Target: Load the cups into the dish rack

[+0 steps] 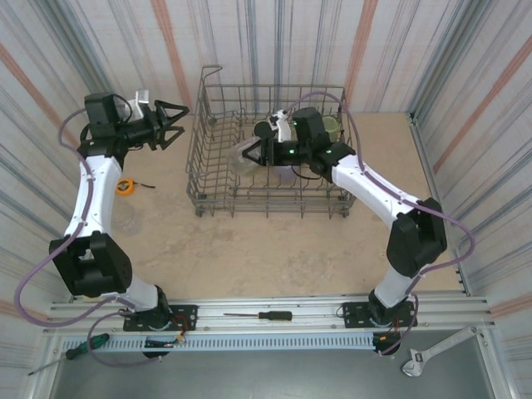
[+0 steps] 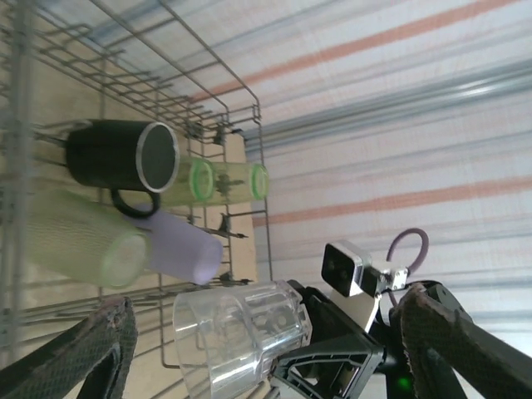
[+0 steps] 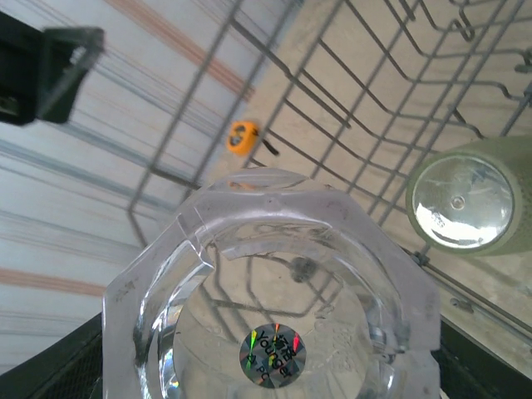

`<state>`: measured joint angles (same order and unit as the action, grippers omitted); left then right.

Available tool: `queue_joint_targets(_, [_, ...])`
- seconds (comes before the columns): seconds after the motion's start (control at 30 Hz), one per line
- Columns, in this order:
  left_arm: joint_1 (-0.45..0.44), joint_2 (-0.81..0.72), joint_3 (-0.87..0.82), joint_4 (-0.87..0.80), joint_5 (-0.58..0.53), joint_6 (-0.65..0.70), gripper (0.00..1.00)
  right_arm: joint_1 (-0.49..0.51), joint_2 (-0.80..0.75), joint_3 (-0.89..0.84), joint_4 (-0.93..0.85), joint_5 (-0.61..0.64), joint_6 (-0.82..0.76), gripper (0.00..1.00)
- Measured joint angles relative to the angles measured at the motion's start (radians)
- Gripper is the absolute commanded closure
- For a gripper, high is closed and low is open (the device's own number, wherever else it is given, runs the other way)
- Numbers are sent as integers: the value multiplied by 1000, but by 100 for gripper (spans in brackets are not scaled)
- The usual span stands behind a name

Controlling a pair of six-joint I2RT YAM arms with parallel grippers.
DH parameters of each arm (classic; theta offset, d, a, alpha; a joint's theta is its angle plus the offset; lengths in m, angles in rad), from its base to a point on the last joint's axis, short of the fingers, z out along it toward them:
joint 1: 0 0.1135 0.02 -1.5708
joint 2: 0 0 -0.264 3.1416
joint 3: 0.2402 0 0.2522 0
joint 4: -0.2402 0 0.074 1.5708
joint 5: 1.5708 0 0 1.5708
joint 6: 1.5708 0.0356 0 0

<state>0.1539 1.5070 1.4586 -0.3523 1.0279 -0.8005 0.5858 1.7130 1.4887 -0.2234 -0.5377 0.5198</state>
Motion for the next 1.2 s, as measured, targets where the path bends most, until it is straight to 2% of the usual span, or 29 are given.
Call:
queue_joint_targets(0.17, [43, 13, -21, -86, -17, 82, 8, 45, 72, 58, -79, 63, -63, 81])
queue_joint_targets(0.33, [76, 19, -31, -179, -80, 180, 1, 78, 133, 127, -123, 108, -116, 82])
queue_joint_targets(0.77, [115, 22, -102, -246, -235, 314, 1, 129, 279, 333, -241, 182, -286, 84])
queue_joint_targets(0.97, [124, -16, -193, -252, -313, 334, 1, 167, 320, 340, -252, 201, -320, 84])
queue_joint_targets(1.2, [124, -33, -195, -241, -313, 333, 1, 188, 341, 341, -249, 226, -327, 84])
